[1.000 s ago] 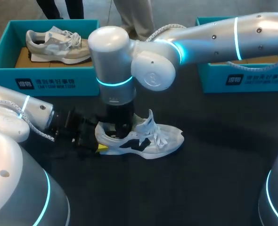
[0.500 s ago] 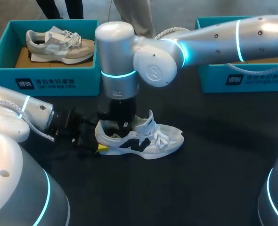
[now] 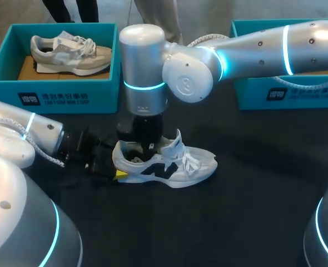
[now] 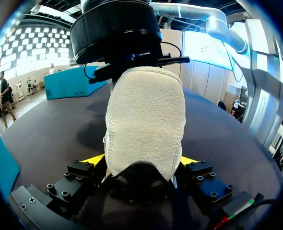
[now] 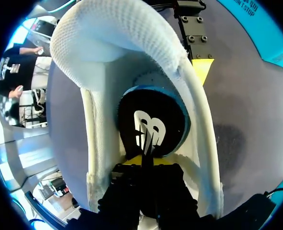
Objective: Take the shoe out of the shoebox, open the shoe tongue, remove and reinsert the insole, then place the shoe into the shoebox
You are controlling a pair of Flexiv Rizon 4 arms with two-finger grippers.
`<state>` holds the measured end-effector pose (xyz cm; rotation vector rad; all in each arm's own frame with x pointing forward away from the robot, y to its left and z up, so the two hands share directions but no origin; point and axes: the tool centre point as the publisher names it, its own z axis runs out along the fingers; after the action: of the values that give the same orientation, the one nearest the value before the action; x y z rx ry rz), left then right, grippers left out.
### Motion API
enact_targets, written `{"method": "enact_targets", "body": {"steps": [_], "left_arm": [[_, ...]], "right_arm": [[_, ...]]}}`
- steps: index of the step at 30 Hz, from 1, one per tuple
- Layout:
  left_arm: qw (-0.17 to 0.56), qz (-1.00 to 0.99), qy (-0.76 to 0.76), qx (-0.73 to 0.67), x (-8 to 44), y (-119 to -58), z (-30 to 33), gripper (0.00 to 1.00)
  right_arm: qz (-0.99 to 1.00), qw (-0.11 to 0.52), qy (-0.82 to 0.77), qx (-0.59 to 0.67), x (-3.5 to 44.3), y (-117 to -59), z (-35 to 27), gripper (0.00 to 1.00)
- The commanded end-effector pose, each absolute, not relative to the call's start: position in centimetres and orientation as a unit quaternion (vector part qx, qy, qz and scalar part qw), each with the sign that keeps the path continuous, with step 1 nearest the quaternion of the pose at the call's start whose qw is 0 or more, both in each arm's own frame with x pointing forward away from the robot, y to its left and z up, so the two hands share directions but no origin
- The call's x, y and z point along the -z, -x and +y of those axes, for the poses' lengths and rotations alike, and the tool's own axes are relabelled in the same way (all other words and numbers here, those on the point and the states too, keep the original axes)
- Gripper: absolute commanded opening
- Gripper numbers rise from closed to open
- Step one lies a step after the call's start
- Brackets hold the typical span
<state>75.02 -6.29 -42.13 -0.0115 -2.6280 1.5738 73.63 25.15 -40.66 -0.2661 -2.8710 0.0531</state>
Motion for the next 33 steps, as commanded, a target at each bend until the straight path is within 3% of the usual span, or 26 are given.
{"method": "enact_targets", "body": {"steps": [1,33], "left_arm": [[0.039,-0.858,0.003,-0.512,42.2,-75.1,-6.2,0.00],[0.039,-0.858,0.003,-0.512,42.2,-75.1,-6.2,0.00]], "right_arm": [[-0.988,0.117,0.100,-0.017,41.8,-73.3,23.3,0.00],[-0.983,0.007,0.167,0.075,35.2,-76.1,20.6,0.00]]}}
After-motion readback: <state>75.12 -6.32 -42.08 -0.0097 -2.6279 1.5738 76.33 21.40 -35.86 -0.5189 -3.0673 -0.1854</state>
